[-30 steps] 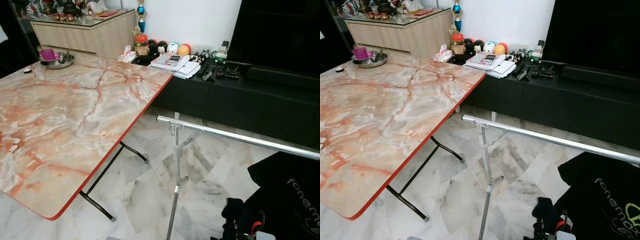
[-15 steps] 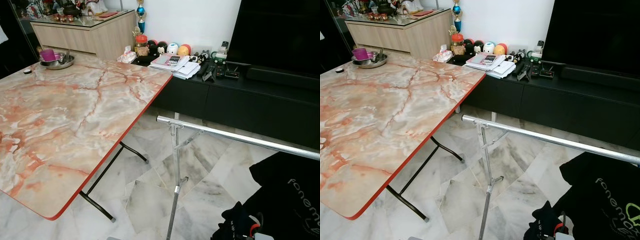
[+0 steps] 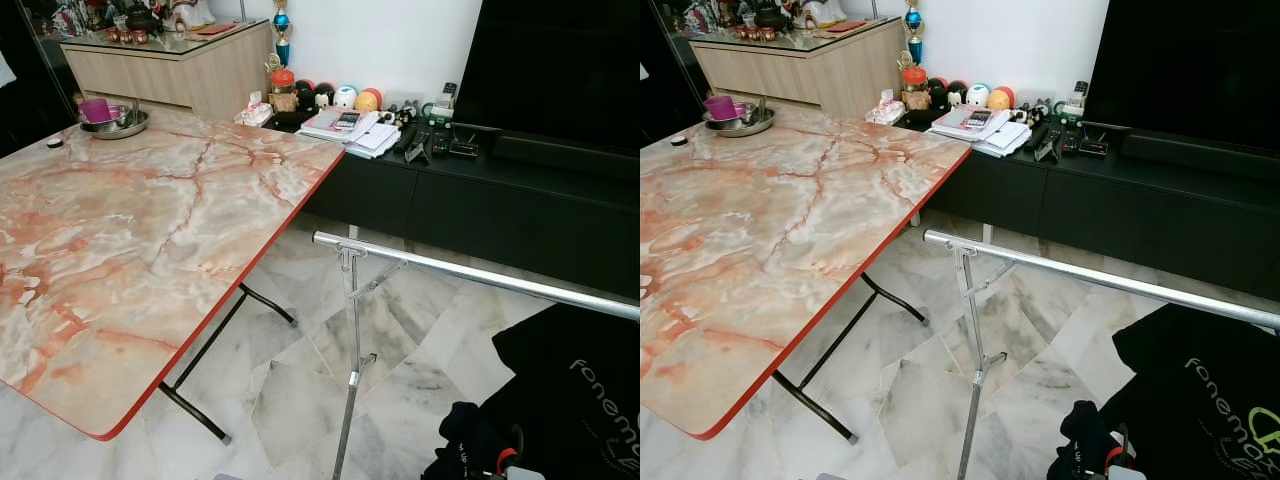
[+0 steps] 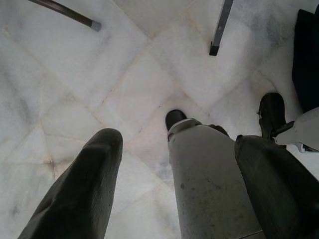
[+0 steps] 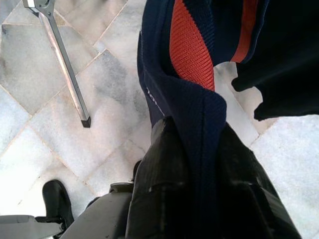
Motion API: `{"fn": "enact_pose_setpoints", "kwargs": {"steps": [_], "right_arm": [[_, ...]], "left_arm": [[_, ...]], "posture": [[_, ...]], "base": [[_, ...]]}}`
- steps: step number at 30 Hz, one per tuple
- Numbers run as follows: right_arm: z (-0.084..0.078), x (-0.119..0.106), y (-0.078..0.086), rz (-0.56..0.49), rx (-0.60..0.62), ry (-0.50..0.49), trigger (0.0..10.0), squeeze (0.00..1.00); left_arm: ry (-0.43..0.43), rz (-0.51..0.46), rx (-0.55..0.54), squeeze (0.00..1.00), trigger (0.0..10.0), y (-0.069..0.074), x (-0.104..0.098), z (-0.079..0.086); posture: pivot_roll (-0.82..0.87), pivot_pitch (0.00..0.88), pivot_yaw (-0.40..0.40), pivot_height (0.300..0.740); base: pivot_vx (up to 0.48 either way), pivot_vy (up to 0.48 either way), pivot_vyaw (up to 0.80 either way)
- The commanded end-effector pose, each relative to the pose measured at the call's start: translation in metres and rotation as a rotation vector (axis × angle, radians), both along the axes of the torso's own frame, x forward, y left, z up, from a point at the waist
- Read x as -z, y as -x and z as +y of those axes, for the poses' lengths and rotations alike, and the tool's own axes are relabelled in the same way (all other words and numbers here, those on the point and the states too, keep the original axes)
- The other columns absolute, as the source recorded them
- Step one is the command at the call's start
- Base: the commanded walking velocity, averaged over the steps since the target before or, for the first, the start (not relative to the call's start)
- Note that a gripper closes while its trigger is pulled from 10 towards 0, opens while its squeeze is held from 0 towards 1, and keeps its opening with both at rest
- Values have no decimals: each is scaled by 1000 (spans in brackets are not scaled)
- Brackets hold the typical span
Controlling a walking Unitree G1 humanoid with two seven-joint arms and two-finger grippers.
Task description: Hang hanger
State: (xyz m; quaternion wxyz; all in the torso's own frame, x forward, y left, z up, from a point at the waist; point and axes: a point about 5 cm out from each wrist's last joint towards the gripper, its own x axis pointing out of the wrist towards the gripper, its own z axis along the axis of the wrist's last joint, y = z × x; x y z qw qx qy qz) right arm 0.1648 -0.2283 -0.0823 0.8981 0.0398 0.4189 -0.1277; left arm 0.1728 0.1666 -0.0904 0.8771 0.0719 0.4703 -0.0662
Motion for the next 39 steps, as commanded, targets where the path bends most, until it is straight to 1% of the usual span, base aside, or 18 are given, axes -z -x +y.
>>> {"fn": "enact_pose_setpoints", "kwargs": {"steps": [1, 4, 13, 26, 39], "right_arm": [[2, 2, 2, 8, 2, -8, 10000, 0], [2, 2, 2, 9, 2, -8, 10000, 0], [2, 2, 3, 13, -9, -9, 10000, 0], [3, 3, 5, 23, -22, -10, 10000, 0], [6, 2, 1, 18, -27, -10, 10000, 0]], "left_arm": [[-7, 17, 6, 0, 10000, 5, 2, 2], [-8, 17, 5, 0, 10000, 5, 2, 2], [-7, 15, 4, 0, 10000, 4, 2, 2], [-6, 14, 6, 0, 10000, 4, 2, 0], [-6, 14, 13, 0, 10000, 4, 2, 0]], "posture": [[90, 34, 3, 740], [91, 34, 2, 740], [93, 41, 3, 740], [97, 48, 4, 740], [98, 51, 3, 740]], "base": [[0, 0, 0], [0, 0, 0], [-187, 0, 0], [-245, 0, 0], [-246, 0, 0]]}}
